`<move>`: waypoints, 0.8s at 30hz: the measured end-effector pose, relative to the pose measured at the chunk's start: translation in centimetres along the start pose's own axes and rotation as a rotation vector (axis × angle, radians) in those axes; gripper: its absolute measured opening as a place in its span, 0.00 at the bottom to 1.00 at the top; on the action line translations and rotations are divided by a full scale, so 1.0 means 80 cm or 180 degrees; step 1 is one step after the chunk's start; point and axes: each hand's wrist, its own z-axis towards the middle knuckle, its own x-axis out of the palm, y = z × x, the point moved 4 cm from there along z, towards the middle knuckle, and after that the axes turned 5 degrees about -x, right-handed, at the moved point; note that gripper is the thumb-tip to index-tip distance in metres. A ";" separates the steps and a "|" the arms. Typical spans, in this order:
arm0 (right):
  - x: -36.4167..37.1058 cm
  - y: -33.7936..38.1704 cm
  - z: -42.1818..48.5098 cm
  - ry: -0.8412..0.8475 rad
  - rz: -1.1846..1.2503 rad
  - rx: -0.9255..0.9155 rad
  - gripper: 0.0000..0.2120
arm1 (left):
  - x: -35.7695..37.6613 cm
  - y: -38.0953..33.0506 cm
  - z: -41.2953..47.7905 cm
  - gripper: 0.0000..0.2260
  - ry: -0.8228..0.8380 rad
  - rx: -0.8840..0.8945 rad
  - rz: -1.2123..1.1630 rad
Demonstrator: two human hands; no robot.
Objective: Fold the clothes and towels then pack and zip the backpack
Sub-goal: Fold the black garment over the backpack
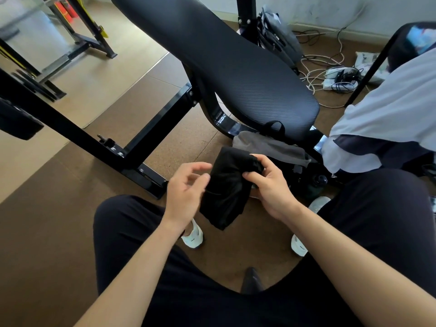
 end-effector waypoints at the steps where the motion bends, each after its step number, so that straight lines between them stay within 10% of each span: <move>1: 0.001 -0.002 0.001 0.0024 0.0138 0.0085 0.18 | -0.006 0.008 0.007 0.10 -0.0073 -0.0162 0.0007; 8: 0.002 -0.014 0.004 -0.0007 0.0943 0.0325 0.17 | 0.030 0.058 -0.001 0.45 0.1204 -0.1249 -0.0577; 13: -0.006 -0.018 0.001 -0.0116 0.0740 0.0094 0.18 | 0.041 0.060 -0.001 0.39 0.1082 -0.1207 -0.0416; 20: -0.046 0.003 0.010 0.0312 -0.2151 -0.0010 0.37 | 0.016 0.050 0.032 0.33 0.1258 -0.0517 0.0964; 24: -0.024 0.029 0.016 0.1226 -0.3656 -0.1109 0.50 | 0.027 0.028 0.053 0.33 0.2017 0.0195 0.2476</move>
